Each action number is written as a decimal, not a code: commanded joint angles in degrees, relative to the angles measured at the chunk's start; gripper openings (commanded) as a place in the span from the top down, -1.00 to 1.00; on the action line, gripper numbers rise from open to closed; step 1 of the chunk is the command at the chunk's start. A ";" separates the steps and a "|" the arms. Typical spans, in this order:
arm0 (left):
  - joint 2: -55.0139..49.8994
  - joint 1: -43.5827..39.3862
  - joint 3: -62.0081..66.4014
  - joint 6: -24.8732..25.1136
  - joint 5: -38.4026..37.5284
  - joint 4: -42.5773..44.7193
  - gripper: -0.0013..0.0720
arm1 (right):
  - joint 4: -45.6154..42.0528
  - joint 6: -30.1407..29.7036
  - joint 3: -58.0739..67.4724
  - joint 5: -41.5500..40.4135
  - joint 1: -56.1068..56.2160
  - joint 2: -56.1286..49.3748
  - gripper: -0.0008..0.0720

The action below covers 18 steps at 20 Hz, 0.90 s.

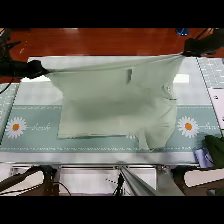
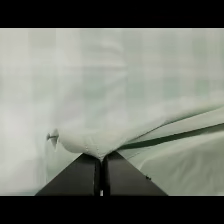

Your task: Fold the shirts.

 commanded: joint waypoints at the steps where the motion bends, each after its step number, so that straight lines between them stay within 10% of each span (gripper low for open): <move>1: -4.48 -2.80 -0.07 1.01 14.03 -0.63 0.89 | -1.25 1.05 0.07 -11.23 1.22 -4.70 0.90; 10: -15.56 -8.83 -0.07 3.06 19.61 -0.52 0.89 | -1.49 1.49 0.02 -6.58 1.27 -12.85 0.90; 18: -15.74 -4.76 4.39 3.02 -5.35 5.66 0.89 | -8.00 2.64 -0.11 17.90 0.85 -11.23 0.90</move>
